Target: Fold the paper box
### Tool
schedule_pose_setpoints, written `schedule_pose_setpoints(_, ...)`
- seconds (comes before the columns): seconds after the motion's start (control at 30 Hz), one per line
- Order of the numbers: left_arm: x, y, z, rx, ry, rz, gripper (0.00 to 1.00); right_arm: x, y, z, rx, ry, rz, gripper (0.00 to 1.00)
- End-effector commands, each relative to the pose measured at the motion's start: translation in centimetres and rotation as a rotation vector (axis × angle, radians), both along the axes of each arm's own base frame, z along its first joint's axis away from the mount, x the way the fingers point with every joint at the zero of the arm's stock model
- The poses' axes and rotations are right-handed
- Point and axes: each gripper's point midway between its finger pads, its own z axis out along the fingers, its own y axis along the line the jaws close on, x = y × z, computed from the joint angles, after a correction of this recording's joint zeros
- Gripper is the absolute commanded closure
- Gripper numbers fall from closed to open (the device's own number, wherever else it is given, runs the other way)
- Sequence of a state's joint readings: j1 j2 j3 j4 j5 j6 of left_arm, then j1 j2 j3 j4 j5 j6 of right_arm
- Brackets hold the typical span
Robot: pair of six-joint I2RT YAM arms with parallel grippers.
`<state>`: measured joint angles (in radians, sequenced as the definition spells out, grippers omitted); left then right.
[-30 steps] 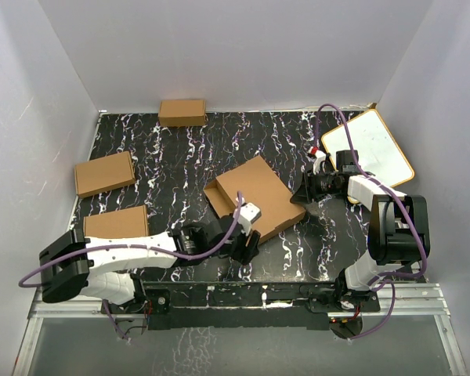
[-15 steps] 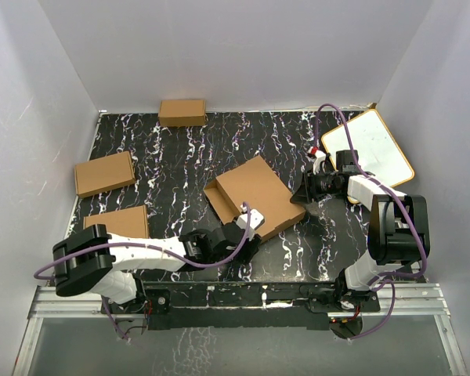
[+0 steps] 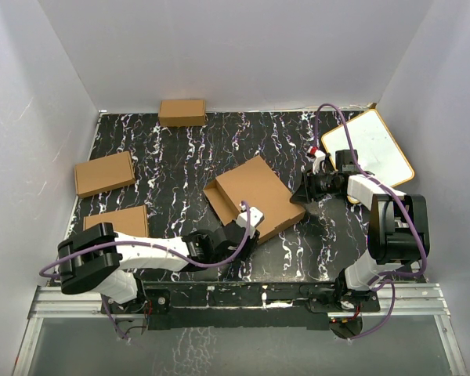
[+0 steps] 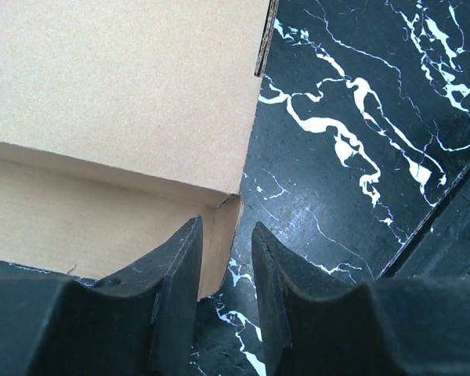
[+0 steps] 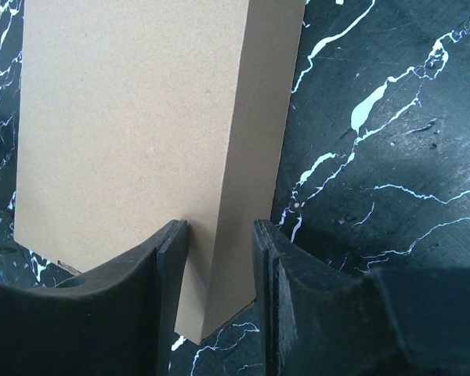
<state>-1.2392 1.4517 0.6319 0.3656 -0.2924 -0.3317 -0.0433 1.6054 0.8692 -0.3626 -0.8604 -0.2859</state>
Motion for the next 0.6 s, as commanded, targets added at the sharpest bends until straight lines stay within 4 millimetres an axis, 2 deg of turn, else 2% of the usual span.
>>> schedule_pose_setpoints(0.0,0.3,-0.1,0.6,-0.038,0.002,0.021,0.7,-1.0,-0.9,-3.5,-0.126,0.061,0.003,0.58)
schedule_pose_setpoints(0.3,0.8,0.1,-0.2,-0.005,0.001,0.054,0.68,-1.0,-0.9,-3.4,-0.125,0.06,0.004,0.58)
schedule_pose_setpoints(0.47,0.9,-0.1,-0.2,-0.015,0.003,0.058,0.71,-1.0,-0.9,-3.4,-0.125,0.058,0.003,0.58)
schedule_pose_setpoints(0.57,0.7,-0.2,-0.4,-0.017,0.012,0.054,0.76,-1.0,-0.9,-3.5,-0.126,0.061,0.003,0.58)
